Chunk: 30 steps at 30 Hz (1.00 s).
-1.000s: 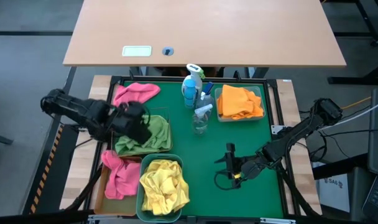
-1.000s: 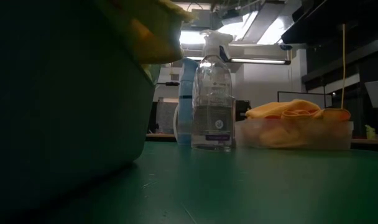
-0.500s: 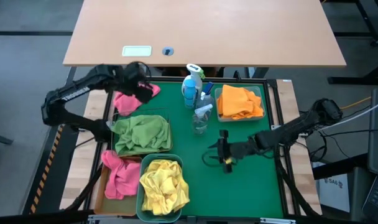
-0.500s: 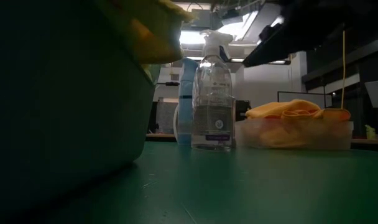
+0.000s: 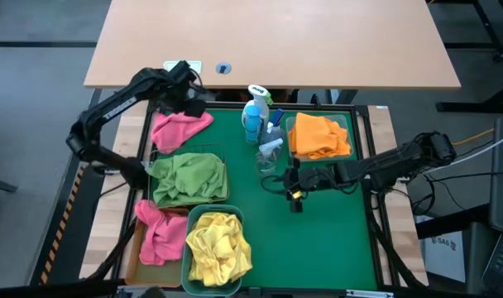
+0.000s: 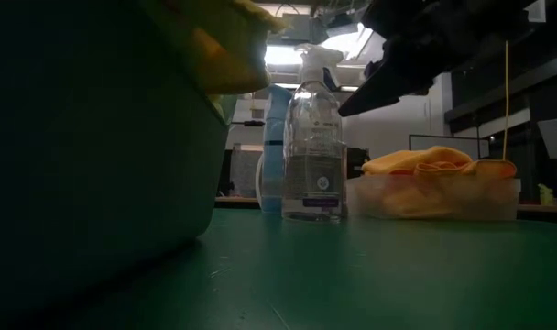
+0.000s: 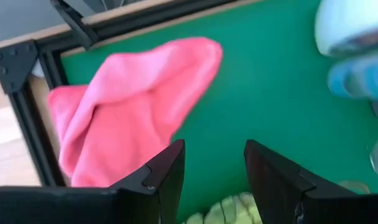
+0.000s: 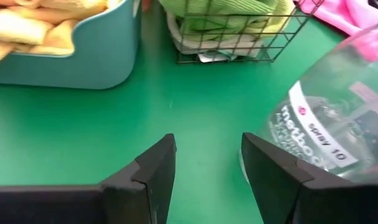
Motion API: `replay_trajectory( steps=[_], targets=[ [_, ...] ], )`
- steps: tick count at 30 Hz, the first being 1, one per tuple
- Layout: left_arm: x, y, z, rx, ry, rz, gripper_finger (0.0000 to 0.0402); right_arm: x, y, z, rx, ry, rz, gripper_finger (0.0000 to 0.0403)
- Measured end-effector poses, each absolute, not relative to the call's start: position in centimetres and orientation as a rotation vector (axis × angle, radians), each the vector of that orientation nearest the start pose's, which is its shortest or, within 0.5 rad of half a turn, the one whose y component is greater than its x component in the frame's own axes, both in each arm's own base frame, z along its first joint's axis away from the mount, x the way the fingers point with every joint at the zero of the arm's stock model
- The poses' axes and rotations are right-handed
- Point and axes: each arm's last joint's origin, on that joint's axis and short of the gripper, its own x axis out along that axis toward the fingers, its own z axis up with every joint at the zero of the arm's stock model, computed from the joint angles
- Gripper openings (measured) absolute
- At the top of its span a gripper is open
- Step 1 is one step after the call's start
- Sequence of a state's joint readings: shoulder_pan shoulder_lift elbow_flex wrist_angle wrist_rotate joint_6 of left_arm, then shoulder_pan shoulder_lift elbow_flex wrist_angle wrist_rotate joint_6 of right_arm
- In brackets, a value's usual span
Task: Sort microfiber towel by color & place in baskets
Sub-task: Put the pink towel into the orange bin
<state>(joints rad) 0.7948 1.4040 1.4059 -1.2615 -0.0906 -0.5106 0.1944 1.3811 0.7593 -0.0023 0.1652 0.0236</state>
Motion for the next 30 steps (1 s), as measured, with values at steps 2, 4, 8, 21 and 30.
replay_trajectory(
  steps=[2, 4, 8, 21, 30],
  targets=[
    [18.1, 19.4, 32.2, -0.873, 1.018, 1.089, 0.016, 27.9, 4.7, 21.3, -0.092, 0.614, 0.015, 0.0184],
    [18.7, 20.7, 31.1, -0.874, 1.039, 1.092, 0.016, 27.9, 4.4, 21.3, -0.089, 0.615, 0.002, 0.0184],
    [19.9, 22.9, 28.3, -0.882, 1.106, 1.094, 0.016, 28.0, 4.0, 21.3, -0.085, 0.616, -0.01, 0.0184],
    [20.9, 26.3, 21.5, -0.806, 1.412, 0.945, 0.016, 28.0, 4.1, 21.3, -0.108, 0.616, -0.001, 0.0184],
    [19.6, 26.8, 21.6, -0.719, 1.5, 0.793, 0.016, 28.0, 4.0, 21.3, -0.117, 0.615, -0.028, 0.0184]
  ],
)
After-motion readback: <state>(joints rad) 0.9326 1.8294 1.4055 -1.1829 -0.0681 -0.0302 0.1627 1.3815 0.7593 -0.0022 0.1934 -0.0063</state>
